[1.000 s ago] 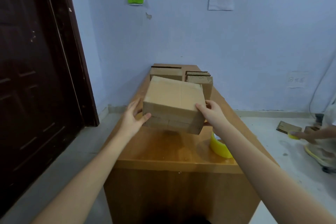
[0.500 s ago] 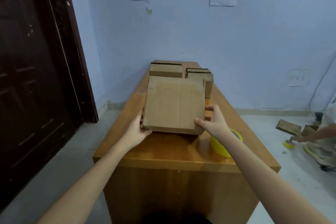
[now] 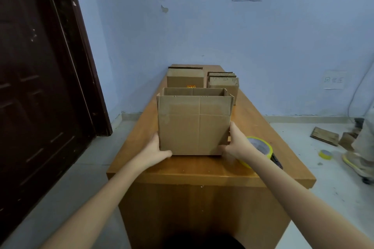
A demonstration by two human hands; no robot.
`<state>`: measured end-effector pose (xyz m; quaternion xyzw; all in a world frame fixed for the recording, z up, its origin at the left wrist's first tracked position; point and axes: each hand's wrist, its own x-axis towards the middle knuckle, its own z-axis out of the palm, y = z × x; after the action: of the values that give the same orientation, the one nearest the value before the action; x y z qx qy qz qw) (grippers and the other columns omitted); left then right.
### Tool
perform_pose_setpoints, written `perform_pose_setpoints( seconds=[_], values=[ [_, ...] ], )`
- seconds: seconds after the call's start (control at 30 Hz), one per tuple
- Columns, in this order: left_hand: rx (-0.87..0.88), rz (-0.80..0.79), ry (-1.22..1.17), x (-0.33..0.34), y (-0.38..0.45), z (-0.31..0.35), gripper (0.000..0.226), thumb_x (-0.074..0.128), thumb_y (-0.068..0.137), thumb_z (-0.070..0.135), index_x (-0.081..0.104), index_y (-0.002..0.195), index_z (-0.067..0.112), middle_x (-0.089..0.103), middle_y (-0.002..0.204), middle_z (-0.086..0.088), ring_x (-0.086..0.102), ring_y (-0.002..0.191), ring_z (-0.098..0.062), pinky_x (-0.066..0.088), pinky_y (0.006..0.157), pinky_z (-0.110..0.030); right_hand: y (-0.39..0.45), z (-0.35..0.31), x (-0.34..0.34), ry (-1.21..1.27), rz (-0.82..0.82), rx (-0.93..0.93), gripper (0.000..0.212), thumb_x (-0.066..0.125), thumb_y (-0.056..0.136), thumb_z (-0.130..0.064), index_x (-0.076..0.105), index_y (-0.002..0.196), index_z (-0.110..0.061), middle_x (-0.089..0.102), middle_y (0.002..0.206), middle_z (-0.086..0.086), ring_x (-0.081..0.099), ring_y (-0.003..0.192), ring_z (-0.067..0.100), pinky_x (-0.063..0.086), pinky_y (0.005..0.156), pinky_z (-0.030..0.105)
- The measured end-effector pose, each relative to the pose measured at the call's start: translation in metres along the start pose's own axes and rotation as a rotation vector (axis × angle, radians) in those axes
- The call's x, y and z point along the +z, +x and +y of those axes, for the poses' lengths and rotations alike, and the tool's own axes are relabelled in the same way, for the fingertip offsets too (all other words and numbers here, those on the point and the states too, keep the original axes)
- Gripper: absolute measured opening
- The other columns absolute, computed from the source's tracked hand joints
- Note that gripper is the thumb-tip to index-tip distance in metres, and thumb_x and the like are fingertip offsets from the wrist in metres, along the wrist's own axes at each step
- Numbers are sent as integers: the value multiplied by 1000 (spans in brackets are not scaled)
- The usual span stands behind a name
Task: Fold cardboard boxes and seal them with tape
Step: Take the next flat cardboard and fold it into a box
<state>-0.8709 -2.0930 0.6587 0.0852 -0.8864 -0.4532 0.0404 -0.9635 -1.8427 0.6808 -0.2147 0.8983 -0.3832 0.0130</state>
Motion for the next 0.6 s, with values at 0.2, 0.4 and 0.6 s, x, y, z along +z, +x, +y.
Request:
perform_pose_setpoints(
  seconds=[0.2, 0.4, 0.6],
  values=[
    [-16, -73, -34, -16, -9, 16, 74, 58, 91, 36, 15, 150, 20, 31, 150, 3, 32, 136, -17, 27, 107, -28, 5, 1, -14, 39, -121, 39, 66, 59, 84, -15, 32, 145, -16, 46, 137, 6, 49, 122, 24, 49, 98, 38],
    [73, 92, -270, -35, 0, 39, 95, 64, 71, 63, 23, 148, 26, 39, 146, 5, 39, 131, -14, 31, 112, -40, 14, -8, -28, -3, -158, 53, 54, 45, 92, -6, 33, 144, -15, 36, 147, 5, 43, 128, 23, 43, 105, 40],
    [68, 298, -401, -50, 18, 68, 60, 52, 87, 57, 45, 131, 17, 53, 130, -6, 52, 118, -22, 42, 103, -44, 20, -26, -47, 267, 58, 25, 42, 35, 93, 1, 45, 132, -10, 51, 133, 8, 52, 119, 25, 47, 99, 44]
  ],
)
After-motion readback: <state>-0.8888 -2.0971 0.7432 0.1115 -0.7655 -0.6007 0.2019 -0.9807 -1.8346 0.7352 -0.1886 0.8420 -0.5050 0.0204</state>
